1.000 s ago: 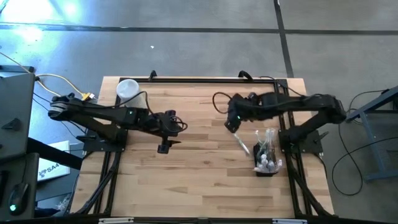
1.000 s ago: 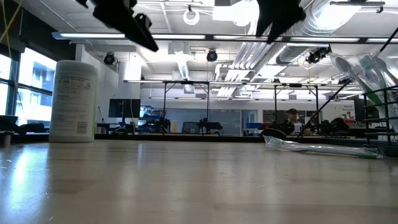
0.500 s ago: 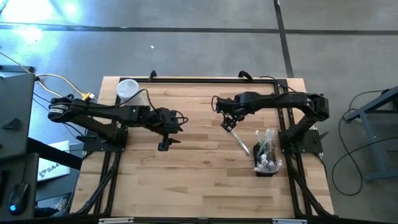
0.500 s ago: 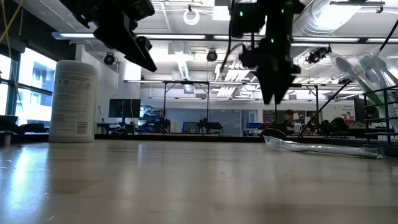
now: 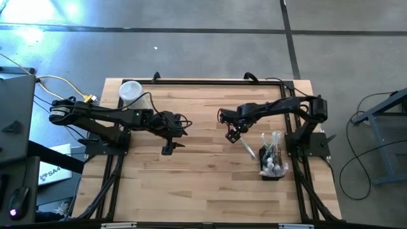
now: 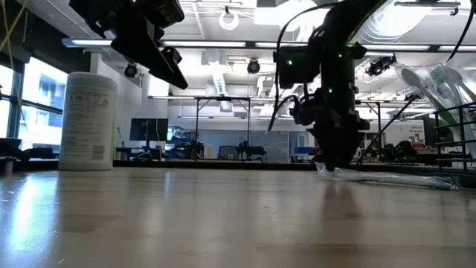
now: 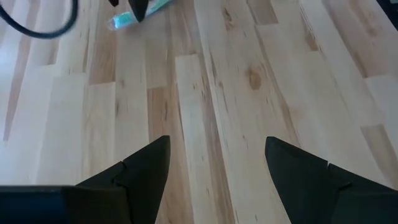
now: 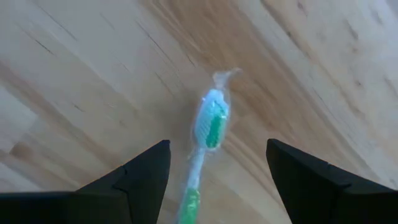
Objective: Pick & Place toothbrushing station
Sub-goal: Put the green toothbrush into the black mesh organizer
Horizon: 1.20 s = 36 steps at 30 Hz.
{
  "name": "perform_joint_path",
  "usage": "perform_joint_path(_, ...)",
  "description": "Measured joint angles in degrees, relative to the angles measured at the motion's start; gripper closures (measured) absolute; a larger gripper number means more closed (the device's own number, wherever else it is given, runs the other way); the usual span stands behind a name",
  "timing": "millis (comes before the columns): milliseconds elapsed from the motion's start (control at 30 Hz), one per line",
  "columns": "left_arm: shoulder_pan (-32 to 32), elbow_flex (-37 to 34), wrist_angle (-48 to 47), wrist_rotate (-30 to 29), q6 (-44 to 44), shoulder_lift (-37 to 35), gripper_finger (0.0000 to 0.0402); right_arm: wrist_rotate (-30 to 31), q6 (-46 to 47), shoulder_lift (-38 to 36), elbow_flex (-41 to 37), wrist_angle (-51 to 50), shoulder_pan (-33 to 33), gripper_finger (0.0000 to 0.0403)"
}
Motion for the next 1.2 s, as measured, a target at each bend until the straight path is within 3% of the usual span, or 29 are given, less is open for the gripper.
perform_joint_path(367,0.0,0.0,2.25,3.34,-0.17,0.02,0.0142,-0.24,-2.94,6.95,0.26,2.81,2.87,0.0161)
perform_joint_path(500,0.0,-0.05,2.21,4.47,-0.15,0.04,0.0142,-0.37,-2.98,7.31,0.29,3.36,2.93,0.0219)
perform_joint_path(700,0.0,-1.97,3.11,4.47,-0.11,0.04,0.0142,-0.13,-2.8,6.72,0.02,4.14,2.98,0.0361)
perform_joint_path(767,0.0,-2.93,4.02,4.48,-0.11,0.04,0.0142,0.04,-2.82,6.72,0.02,4.12,2.96,0.0388)
perform_joint_path(900,0.0,-4.56,5.9,4.47,-0.01,0.04,0.0142,0.72,-2.86,6.73,0.35,3.87,3.1,0.0395)
perform_joint_path(1067,0.0,-5.4,5.94,4.48,0.54,0.04,0.0142,5.81,-3.48,5.03,3.61,1.97,4.62,0.0397)
perform_joint_path(1200,0.0,-5.49,5.88,4.48,1.47,0.04,0.0142,9.74,-4.1,0.17,7.88,2.32,6.25,0.0397)
